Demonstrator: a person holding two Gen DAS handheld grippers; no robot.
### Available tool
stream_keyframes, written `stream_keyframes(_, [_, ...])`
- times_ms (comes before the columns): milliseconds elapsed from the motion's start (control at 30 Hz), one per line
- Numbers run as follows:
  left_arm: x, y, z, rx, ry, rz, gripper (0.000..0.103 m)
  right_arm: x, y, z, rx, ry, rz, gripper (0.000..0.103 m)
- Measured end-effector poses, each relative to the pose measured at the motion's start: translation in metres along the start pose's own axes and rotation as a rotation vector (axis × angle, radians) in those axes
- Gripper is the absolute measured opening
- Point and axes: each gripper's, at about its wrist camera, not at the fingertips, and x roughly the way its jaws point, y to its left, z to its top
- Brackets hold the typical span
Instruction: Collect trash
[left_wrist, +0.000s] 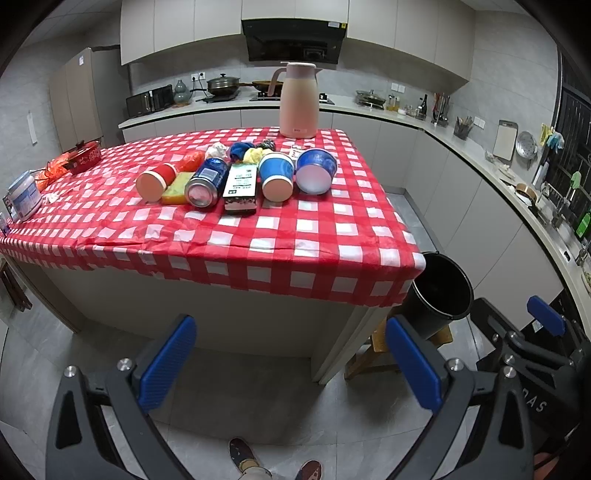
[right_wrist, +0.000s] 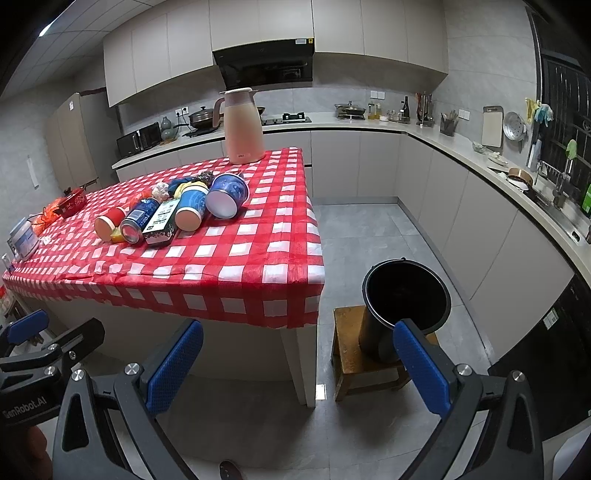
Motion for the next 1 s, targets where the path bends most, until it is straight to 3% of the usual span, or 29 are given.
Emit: stream_keyframes(1000, [0.0015,0.0022,0.0002,-0.005,0.0,0.003,0.103,0.0036,0.0051,0.0014,-0.003,0.0,0.008,0.103])
